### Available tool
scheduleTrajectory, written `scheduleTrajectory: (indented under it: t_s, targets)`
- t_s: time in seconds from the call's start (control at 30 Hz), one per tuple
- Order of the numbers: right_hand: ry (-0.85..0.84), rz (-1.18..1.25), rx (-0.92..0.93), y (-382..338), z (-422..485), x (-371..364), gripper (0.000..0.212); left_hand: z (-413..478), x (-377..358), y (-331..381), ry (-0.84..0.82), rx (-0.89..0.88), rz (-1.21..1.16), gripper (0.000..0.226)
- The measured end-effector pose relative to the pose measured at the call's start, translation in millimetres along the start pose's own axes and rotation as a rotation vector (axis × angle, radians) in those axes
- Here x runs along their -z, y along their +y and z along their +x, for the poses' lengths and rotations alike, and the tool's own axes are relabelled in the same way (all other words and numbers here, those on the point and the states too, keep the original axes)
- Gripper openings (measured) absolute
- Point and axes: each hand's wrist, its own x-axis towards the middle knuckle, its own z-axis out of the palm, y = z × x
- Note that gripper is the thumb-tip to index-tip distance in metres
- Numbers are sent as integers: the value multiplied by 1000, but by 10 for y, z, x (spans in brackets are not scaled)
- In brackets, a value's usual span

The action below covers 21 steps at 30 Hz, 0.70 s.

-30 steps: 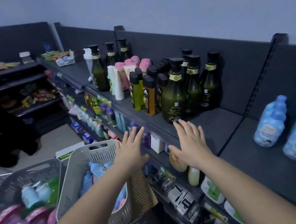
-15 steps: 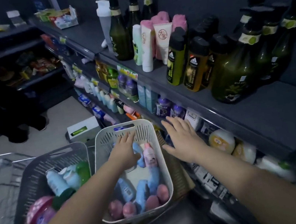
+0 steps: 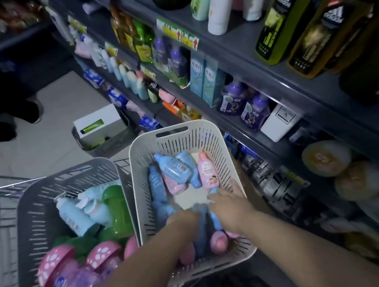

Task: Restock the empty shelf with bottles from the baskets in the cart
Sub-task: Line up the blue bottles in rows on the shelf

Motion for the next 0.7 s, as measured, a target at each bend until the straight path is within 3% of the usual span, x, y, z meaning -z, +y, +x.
scheduleTrajectory:
  t_s: [0.1,0.2,0.37,0.43,0.57,0.7]
  targets:
    - [-162,-82,36,-48,115,-303,42,61,-278,-24,-89,-39,42,34]
    - [-232,19,24,-53,174,-515,42,61,-485,-1,-58,-106,90,35]
    - [-220,-45,63,0,291,-633,48,77,-564,97,-96,-58,253,69]
    - [-234,-31,56,17,345,-645,53,106,-572,124,-109,-20,266,70]
    - [-151,72,-6,39,385,-555,41,184,-697,140,-44,-18,245,50]
    - [73,290,-107,55,444,-454,31,190,-696,123,41,-5,101,46]
